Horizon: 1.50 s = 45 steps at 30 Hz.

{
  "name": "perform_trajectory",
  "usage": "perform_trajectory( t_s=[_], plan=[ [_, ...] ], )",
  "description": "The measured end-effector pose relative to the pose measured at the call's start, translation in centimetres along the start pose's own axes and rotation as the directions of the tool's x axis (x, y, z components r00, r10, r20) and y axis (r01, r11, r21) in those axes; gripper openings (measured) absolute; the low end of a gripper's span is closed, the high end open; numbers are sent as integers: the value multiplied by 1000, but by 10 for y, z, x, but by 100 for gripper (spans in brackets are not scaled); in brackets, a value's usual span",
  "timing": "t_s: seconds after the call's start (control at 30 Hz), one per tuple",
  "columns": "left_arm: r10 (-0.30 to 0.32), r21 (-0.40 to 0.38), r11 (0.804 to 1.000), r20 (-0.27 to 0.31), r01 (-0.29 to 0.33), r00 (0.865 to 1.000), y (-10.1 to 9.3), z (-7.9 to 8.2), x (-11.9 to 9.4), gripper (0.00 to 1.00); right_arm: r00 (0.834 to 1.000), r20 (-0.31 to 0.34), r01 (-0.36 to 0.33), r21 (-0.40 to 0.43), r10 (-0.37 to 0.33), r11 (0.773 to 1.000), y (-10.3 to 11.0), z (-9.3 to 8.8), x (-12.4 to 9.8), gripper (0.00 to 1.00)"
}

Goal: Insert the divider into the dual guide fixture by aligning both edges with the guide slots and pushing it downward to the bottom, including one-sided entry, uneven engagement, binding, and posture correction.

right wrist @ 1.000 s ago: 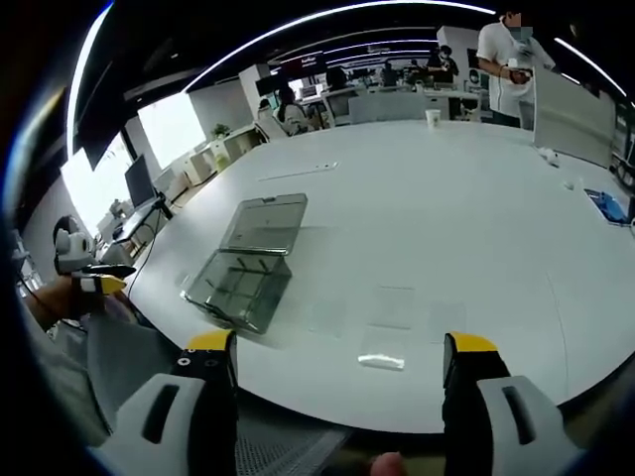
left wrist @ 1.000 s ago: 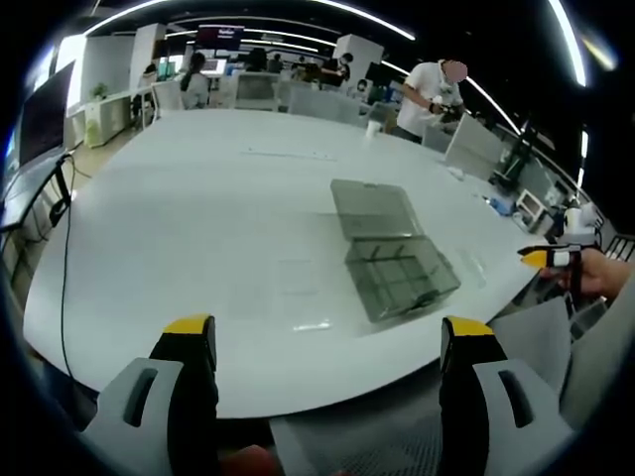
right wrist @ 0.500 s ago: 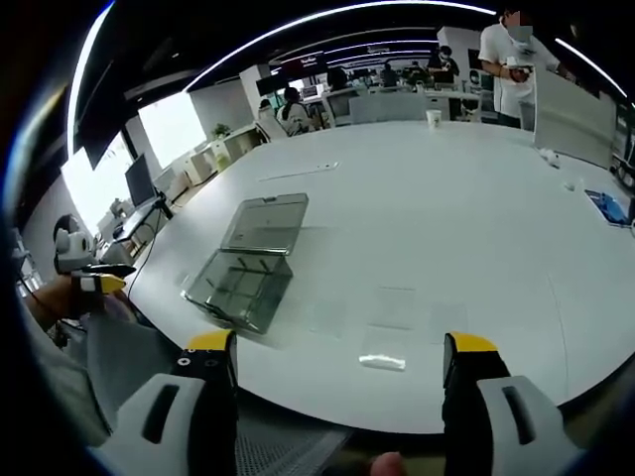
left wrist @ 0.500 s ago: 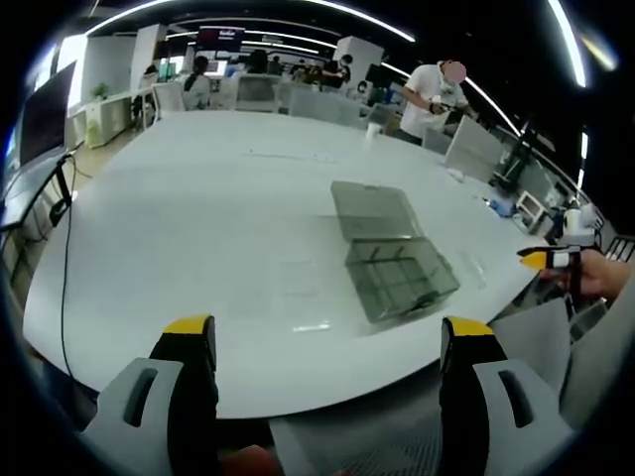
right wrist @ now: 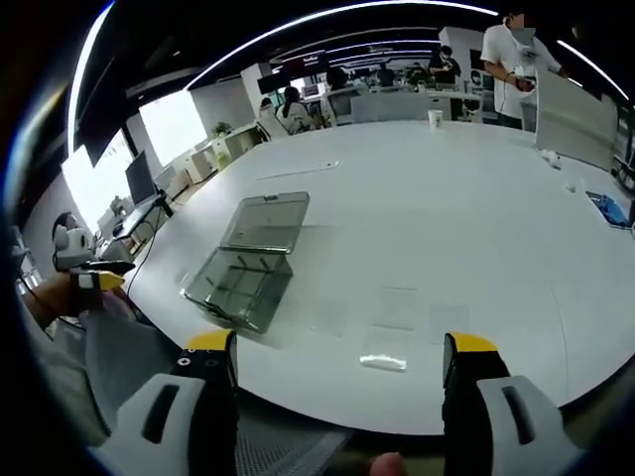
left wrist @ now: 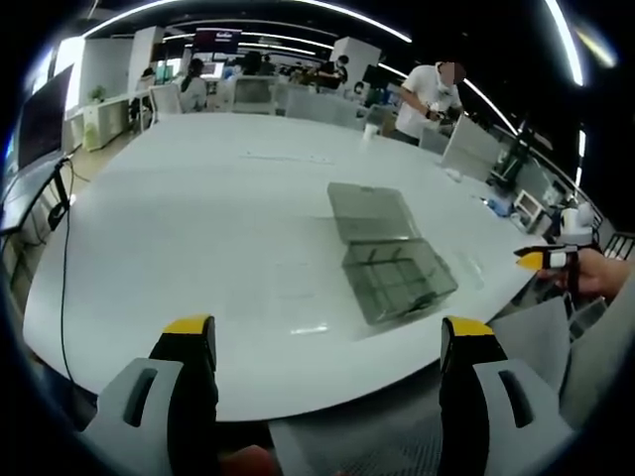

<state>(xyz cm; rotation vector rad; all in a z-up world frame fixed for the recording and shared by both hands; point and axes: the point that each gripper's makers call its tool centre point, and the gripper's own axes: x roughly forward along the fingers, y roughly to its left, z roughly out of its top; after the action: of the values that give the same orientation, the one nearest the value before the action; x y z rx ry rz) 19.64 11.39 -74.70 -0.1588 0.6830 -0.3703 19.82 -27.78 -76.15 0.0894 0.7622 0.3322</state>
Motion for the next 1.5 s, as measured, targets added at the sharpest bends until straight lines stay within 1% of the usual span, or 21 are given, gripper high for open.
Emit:
perform_trajectory(
  t_s=[0.37,0.53,0.8,0.87,1.1,1.17,1.2,1.27,1.5],
  plan=[
    [-10,17,1000,6,10,1000,-5,7,1,92,1000,-22,-5,-38,4,999,-5,-3,17,78],
    [-15,24,1000,5,15,1000,-7,10,2,92,999,-49,-4,-63,1,998,-9,-5,30,77],
    [-20,26,999,-1,20,1000,-8,11,6,92,995,-95,7,-76,-14,997,-18,-12,51,72],
    [-21,29,999,-3,21,1000,-8,11,7,92,992,-120,16,-85,-26,996,-20,-14,56,70],
    [-25,34,999,-5,26,1000,-10,13,10,92,985,-164,46,-92,-60,995,-32,-15,74,61],
    [-28,33,999,-7,28,1000,-10,13,11,92,979,-191,55,-94,-72,994,-36,-17,79,58],
    [-28,35,999,-7,28,1000,-10,13,12,92,978,-194,59,-94,-76,994,-38,-16,82,57],
    [-30,34,999,-6,30,1000,-11,13,13,92,972,-217,69,-95,-88,993,-42,-19,85,55],
    [-32,35,999,-5,33,999,-11,13,15,92,960,-258,86,-100,-109,991,-47,-22,91,50]
  ],
)
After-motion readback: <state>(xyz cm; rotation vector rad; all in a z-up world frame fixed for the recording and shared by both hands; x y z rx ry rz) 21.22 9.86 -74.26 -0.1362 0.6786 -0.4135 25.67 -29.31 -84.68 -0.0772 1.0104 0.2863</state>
